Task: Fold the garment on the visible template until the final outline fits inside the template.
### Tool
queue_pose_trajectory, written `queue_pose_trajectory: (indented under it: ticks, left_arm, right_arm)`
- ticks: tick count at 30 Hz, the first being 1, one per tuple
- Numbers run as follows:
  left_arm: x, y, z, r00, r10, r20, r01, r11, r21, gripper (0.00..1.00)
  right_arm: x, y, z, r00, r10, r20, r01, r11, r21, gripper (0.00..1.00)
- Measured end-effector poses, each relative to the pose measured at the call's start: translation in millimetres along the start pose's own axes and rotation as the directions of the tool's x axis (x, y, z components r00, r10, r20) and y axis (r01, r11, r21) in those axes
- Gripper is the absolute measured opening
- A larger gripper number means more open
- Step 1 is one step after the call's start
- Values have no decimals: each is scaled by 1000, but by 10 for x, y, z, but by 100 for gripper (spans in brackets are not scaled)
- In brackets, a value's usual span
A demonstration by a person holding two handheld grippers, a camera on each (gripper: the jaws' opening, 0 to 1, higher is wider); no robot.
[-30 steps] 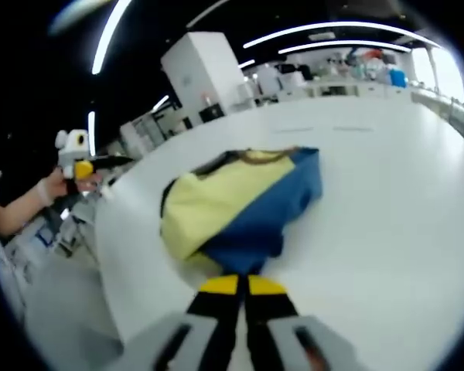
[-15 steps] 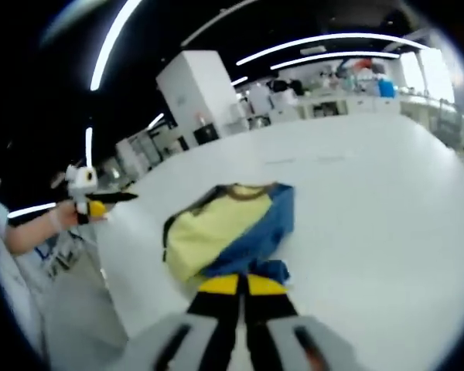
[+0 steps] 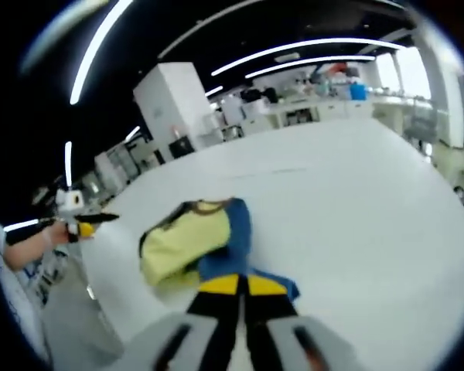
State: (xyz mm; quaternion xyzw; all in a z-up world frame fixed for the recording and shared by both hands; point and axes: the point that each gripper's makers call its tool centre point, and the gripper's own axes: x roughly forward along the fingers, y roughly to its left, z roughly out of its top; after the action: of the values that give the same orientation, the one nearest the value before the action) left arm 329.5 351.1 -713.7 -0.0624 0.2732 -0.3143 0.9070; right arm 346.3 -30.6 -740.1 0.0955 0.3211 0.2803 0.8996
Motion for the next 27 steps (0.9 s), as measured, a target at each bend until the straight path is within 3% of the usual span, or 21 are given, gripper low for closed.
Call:
queue_pose_trajectory:
  ticks: [2, 11, 21, 27]
  left_arm:
    - [-3, 3, -8, 1000, -1, 0, 1, 1000, -3, 86]
    - [-7, 21, -29, 1000, 8, -6, -8, 1000, -11, 85]
    - [2, 0, -67, 1000, 9, -14, -9, 1000, -12, 85]
    - [-4, 17, -63, 1000, 12, -11, -12, 1000, -13, 85]
  right_arm:
    - [-37, -151, -1, 1000, -21, -5, 21, 1000, 2, 0]
    - [-58, -423, -103, 996, -81, -34, 81, 996, 24, 0]
    - [31, -502, -342, 991, -109, -79, 112, 993, 30, 0]
    - [37, -542, -353, 990, -113, -81, 114, 993, 5, 0]
